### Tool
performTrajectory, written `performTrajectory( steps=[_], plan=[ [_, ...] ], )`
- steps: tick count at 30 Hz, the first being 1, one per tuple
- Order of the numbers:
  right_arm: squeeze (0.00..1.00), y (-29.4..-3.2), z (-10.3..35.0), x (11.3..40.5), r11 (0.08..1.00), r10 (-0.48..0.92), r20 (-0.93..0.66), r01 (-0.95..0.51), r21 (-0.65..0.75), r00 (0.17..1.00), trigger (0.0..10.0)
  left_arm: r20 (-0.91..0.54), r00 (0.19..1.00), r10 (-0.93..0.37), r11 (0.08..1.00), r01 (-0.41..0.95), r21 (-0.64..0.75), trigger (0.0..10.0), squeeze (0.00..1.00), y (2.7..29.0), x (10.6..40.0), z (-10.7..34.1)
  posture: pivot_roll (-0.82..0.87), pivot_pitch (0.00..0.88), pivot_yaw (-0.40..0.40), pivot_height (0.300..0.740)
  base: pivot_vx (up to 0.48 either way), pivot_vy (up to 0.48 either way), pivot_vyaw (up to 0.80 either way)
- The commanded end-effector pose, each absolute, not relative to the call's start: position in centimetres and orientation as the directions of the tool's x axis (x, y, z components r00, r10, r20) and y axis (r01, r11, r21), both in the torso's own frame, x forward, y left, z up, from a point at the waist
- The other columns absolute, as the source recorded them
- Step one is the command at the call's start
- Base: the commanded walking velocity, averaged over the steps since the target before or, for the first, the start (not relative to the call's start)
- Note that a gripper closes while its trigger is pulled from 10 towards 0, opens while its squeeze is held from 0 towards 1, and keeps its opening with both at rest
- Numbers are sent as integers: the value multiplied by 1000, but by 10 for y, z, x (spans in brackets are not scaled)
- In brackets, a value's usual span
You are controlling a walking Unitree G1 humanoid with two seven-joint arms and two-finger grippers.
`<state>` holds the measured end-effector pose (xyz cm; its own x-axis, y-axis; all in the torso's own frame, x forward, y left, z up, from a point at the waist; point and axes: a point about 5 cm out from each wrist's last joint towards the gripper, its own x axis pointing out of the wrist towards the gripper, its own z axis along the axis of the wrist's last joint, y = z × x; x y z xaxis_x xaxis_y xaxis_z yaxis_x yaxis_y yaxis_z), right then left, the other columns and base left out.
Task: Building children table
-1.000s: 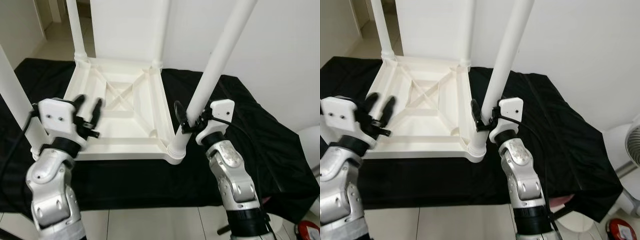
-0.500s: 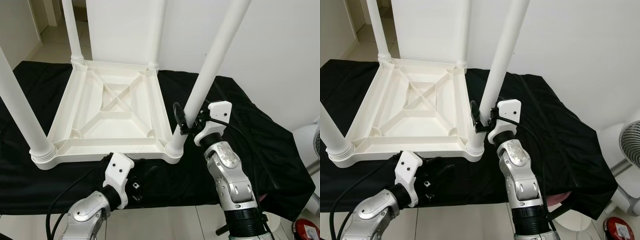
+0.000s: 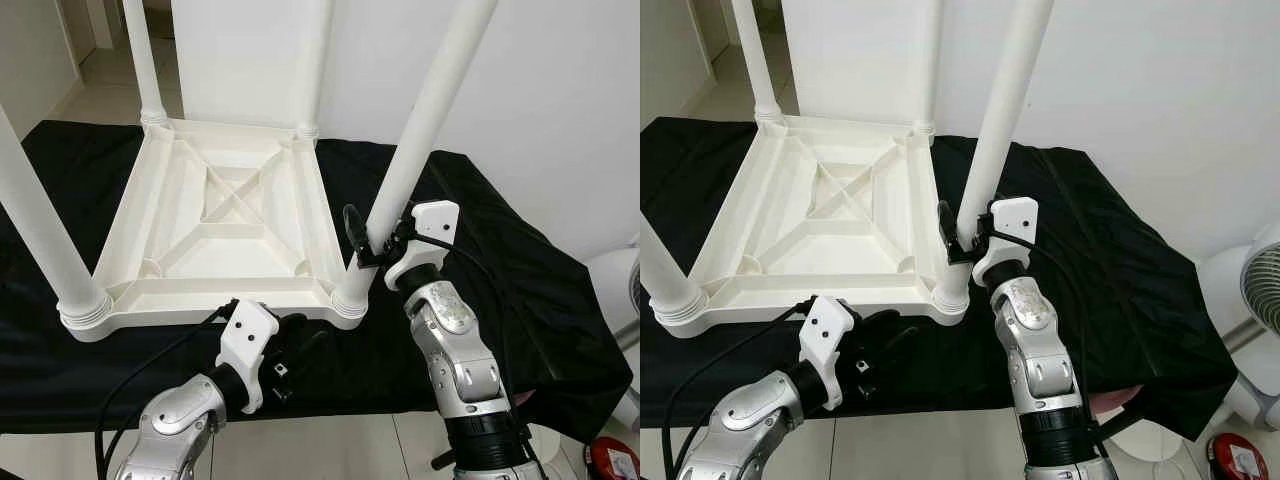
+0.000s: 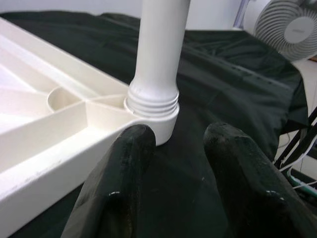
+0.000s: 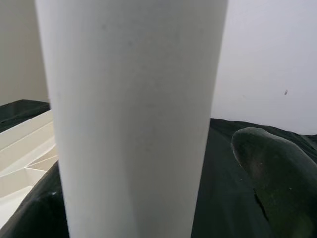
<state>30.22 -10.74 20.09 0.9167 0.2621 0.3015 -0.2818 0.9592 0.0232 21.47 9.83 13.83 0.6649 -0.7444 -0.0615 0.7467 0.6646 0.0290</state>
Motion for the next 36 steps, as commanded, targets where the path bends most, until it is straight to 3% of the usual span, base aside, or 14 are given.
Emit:
performTrajectory(
  steps=[1,14,26,27,28,29,30,32,33,36],
  plan=[
    [0,-111,202,304,965,244,305,-262,18,921,10000,-66,593,-803,593,805,28,10000,0,95,213,136,20,0,-114,740,0,0,0],
    [0,-114,196,308,976,214,268,-214,-30,940,10000,-102,671,-734,673,739,22,10000,0,115,229,123,27,0,-97,740,0,0,0],
    [0,-108,199,303,964,267,275,-260,-63,924,10000,-54,600,-798,601,799,-10,10000,0,94,218,136,23,0,-82,740,0,0,0],
    [0,-108,199,303,962,272,272,-264,-65,923,8706,-50,598,-800,599,801,-11,10000,0,92,218,137,23,0,-82,740,0,0,0],
    [0,-107,199,302,960,279,270,-270,-71,922,2314,-43,595,-802,596,802,-15,10000,0,92,218,137,23,0,-82,740,0,0,0],
    [0,-107,199,302,960,279,270,-270,-71,922,2314,-43,595,-802,596,802,-15,10000,0,92,218,137,23,0,-82,740,0,0,0],
    [0,-106,199,302,957,289,274,-277,-81,917,0,-37,596,-802,596,803,-14,10000,0,92,219,139,26,0,-89,740,0,0,0],
    [0,-104,200,302,957,291,276,-277,-90,916,0,-30,597,-802,597,802,-13,10000,0,92,221,140,31,0,-95,740,0,0,0],
    [0,-104,201,303,957,290,276,-271,-107,916,8588,-25,598,-801,598,801,-14,10000,0,92,222,141,31,0,-95,740,0,0,0],
    [0,-103,202,303,957,288,276,-265,-118,917,8588,-23,599,-800,600,800,-14,10000,0,92,222,141,31,0,-95,740,0,0,0]
  ],
)
